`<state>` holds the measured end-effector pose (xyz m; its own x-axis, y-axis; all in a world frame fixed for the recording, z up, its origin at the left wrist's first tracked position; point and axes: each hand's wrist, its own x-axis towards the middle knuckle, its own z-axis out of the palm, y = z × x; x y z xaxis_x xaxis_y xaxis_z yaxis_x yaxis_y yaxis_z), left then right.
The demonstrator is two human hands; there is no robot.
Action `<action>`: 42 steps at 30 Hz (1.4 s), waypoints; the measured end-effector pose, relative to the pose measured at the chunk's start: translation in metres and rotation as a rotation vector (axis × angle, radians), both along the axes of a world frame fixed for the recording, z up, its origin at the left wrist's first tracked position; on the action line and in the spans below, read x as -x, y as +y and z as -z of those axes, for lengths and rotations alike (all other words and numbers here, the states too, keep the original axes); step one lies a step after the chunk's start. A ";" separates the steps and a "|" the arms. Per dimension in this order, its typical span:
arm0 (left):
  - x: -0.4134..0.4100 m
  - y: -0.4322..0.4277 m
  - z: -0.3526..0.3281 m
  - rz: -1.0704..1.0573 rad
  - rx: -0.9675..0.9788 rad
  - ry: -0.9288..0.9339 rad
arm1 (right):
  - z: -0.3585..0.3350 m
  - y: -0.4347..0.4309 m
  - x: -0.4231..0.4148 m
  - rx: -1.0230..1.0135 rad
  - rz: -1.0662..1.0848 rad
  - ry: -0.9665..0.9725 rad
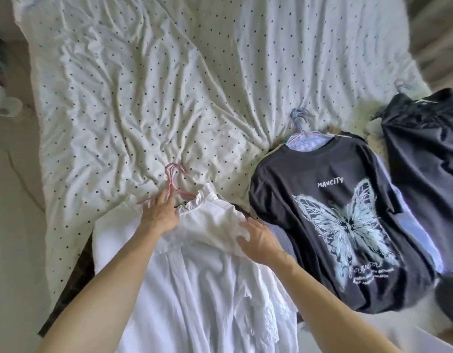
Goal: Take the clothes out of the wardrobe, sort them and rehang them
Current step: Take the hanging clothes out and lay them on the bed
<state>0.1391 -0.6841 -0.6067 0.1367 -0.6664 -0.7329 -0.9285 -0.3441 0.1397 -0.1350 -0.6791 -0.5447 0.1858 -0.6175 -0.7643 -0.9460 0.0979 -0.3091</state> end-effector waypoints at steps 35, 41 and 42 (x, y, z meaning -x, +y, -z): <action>0.871 0.075 -0.406 1.297 0.749 0.621 | -0.346 0.331 0.702 1.021 0.885 0.419; 1.006 0.115 -0.423 1.653 0.770 0.672 | -0.347 0.397 0.766 0.999 1.156 0.575; 1.028 0.124 -0.428 1.703 0.760 0.697 | -0.348 0.408 0.775 0.988 1.202 0.610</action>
